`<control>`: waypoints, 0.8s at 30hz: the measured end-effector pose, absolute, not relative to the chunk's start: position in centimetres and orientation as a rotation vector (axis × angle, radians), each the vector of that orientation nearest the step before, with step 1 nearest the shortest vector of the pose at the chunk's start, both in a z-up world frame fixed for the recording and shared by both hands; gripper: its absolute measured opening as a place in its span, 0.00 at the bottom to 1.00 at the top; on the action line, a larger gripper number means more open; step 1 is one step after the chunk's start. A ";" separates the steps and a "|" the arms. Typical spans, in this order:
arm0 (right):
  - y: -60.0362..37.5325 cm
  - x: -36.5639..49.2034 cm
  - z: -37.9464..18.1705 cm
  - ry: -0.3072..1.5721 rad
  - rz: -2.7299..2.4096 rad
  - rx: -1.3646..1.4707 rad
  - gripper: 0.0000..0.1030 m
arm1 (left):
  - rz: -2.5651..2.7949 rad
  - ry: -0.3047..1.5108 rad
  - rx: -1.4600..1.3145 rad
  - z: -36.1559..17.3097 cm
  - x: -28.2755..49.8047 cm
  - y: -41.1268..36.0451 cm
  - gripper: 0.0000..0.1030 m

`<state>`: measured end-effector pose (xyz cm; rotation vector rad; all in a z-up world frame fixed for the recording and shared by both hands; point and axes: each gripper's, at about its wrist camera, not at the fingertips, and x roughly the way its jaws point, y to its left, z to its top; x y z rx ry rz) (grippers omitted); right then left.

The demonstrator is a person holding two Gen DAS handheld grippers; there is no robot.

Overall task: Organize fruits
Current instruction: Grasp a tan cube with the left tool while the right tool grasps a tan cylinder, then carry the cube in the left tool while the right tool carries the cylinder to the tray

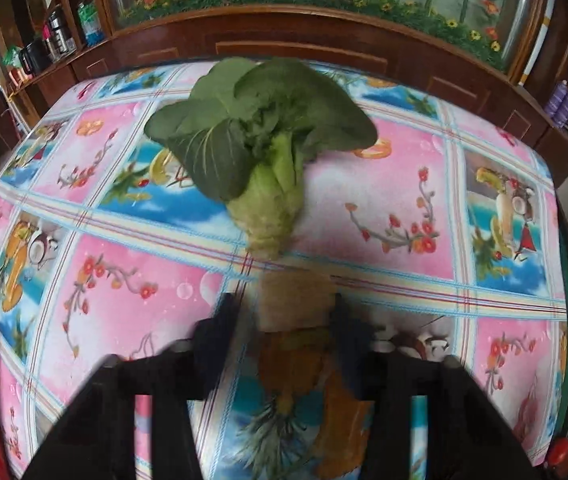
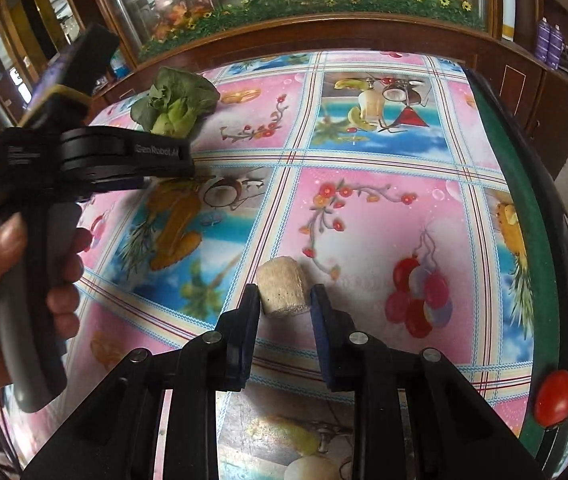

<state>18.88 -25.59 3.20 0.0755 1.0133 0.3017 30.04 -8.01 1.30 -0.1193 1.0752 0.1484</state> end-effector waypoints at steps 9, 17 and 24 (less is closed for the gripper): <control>-24.9 17.5 4.2 1.000 0.293 0.023 0.25 | 0.028 1.056 -0.108 2.4 26.1 -6.5 0.37; -23.0 13.1 5.9 0.990 0.352 0.015 0.25 | -0.033 1.081 -0.080 2.7 16.3 -3.0 0.37; -20.9 7.8 6.5 0.998 0.391 -0.006 0.25 | -0.068 1.104 -0.137 2.1 7.0 -0.1 0.37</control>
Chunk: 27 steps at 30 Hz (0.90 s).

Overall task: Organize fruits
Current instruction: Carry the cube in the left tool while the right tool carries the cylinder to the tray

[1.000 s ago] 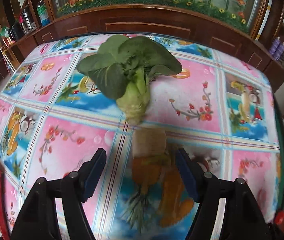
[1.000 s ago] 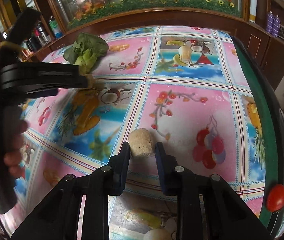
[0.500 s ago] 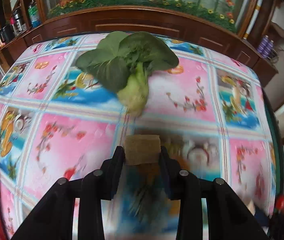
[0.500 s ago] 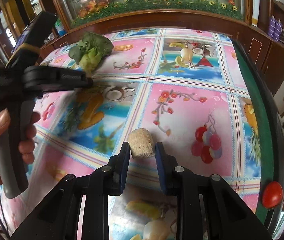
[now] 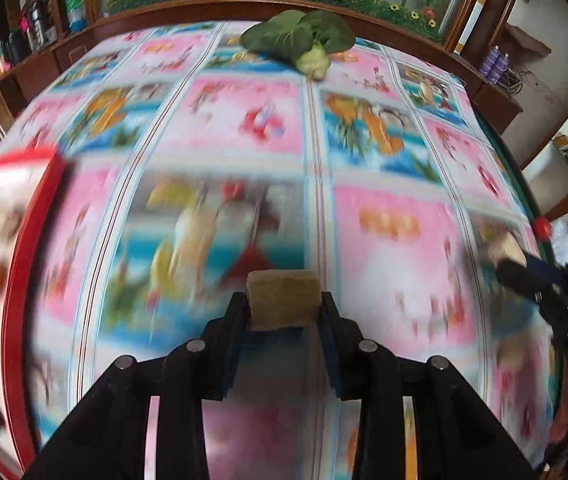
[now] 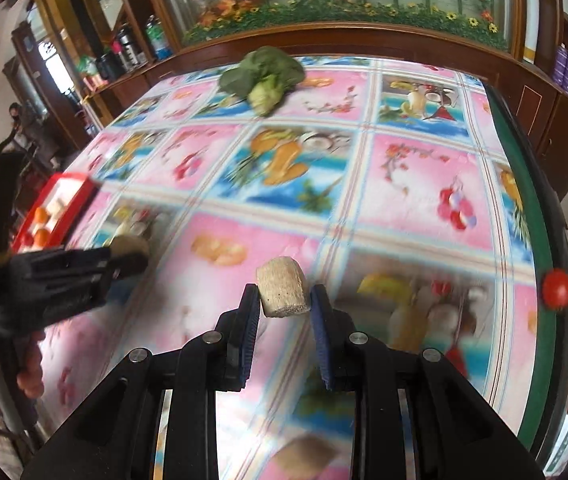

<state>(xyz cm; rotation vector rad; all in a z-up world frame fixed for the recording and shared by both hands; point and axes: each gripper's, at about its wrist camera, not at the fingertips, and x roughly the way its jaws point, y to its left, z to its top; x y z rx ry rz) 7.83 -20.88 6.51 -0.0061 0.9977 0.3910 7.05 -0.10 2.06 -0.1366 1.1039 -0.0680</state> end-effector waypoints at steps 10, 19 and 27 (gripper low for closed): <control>-16.9 1.9 7.6 0.972 0.398 -0.017 0.25 | -0.106 1.040 -0.128 3.6 -0.5 2.7 0.37; -9.9 -0.9 7.2 0.980 0.458 -0.063 0.24 | -0.112 1.006 -0.153 4.4 -3.4 6.3 0.37; -5.3 -1.4 7.6 0.982 0.507 -0.081 0.24 | -0.065 0.973 -0.176 5.2 -4.2 10.3 0.37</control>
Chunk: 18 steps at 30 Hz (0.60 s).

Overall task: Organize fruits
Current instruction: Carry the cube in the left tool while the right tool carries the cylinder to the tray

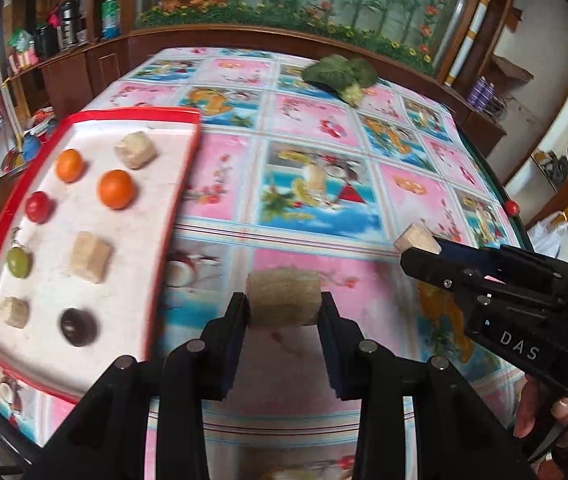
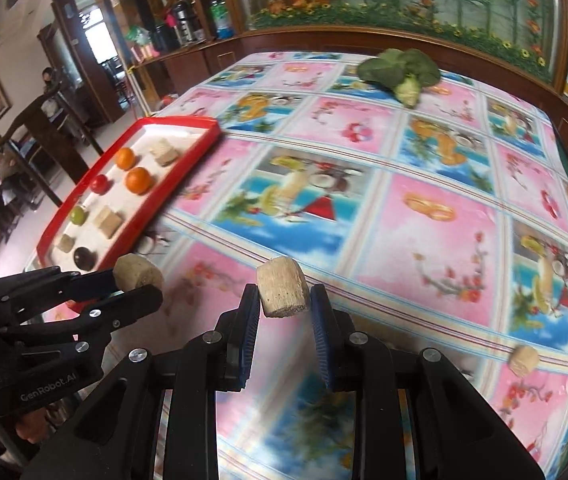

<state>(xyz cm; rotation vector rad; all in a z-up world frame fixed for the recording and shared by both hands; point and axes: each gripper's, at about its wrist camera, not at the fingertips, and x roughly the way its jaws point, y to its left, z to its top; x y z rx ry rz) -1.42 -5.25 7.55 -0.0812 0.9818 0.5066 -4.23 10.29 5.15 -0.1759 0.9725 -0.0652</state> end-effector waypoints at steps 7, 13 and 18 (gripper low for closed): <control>-0.9 -0.6 8.3 0.967 0.567 -0.102 0.24 | 0.015 0.943 -0.215 5.6 -4.5 15.1 0.37; 3.4 0.3 8.7 0.956 0.633 -0.131 0.24 | 0.112 0.929 -0.224 5.6 -4.6 19.6 0.37; 7.1 1.3 8.8 0.949 0.684 -0.143 0.24 | 0.176 0.925 -0.228 5.3 -4.4 22.9 0.37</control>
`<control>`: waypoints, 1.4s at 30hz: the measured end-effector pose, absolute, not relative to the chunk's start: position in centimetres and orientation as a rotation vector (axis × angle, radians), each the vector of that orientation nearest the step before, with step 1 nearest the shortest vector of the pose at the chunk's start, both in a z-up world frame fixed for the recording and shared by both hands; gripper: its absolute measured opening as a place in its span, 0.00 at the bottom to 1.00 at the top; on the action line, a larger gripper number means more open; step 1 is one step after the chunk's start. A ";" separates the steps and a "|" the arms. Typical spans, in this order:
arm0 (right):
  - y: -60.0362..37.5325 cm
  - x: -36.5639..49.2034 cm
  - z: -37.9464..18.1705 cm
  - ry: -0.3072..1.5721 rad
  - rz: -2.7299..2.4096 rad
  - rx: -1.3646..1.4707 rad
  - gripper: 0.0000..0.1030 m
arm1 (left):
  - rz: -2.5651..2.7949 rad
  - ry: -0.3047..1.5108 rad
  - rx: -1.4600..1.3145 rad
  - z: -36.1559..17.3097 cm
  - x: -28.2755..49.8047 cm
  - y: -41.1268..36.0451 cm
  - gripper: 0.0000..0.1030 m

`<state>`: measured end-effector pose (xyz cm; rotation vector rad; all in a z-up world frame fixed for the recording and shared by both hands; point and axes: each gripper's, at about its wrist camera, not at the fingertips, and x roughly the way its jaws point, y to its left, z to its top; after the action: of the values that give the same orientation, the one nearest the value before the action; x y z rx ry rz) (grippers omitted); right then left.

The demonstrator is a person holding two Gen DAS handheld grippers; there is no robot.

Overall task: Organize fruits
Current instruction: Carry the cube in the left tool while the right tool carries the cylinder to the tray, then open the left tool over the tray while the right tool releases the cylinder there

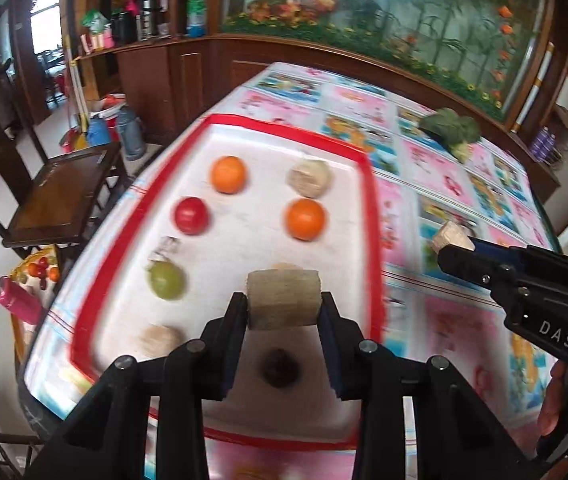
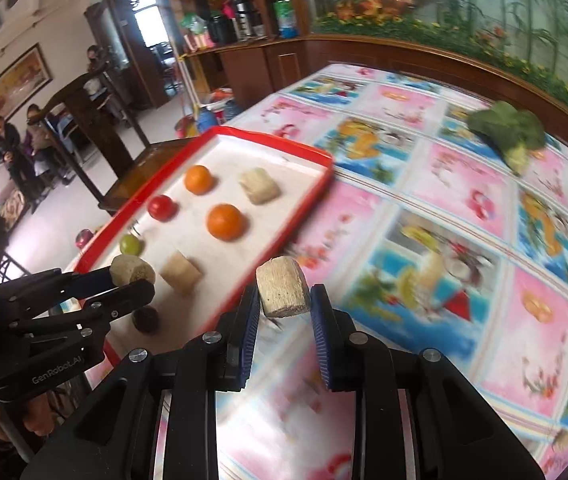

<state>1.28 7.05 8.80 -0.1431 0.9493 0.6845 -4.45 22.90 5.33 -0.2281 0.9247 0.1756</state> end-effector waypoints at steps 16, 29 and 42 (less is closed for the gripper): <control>15.6 3.0 5.2 1.023 0.784 -0.221 0.24 | 0.242 0.960 -0.269 2.8 -1.7 27.1 0.37; 16.7 3.1 3.5 1.049 0.777 -0.260 0.24 | 0.272 0.966 -0.210 1.9 -1.0 26.6 0.37; 16.4 2.7 3.6 1.042 0.737 -0.305 0.25 | 0.289 0.974 -0.177 2.2 -1.5 26.2 0.47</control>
<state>2.66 16.44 3.57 -0.3050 1.0420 0.7370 -1.55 26.21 2.20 -0.1767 0.9742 0.2891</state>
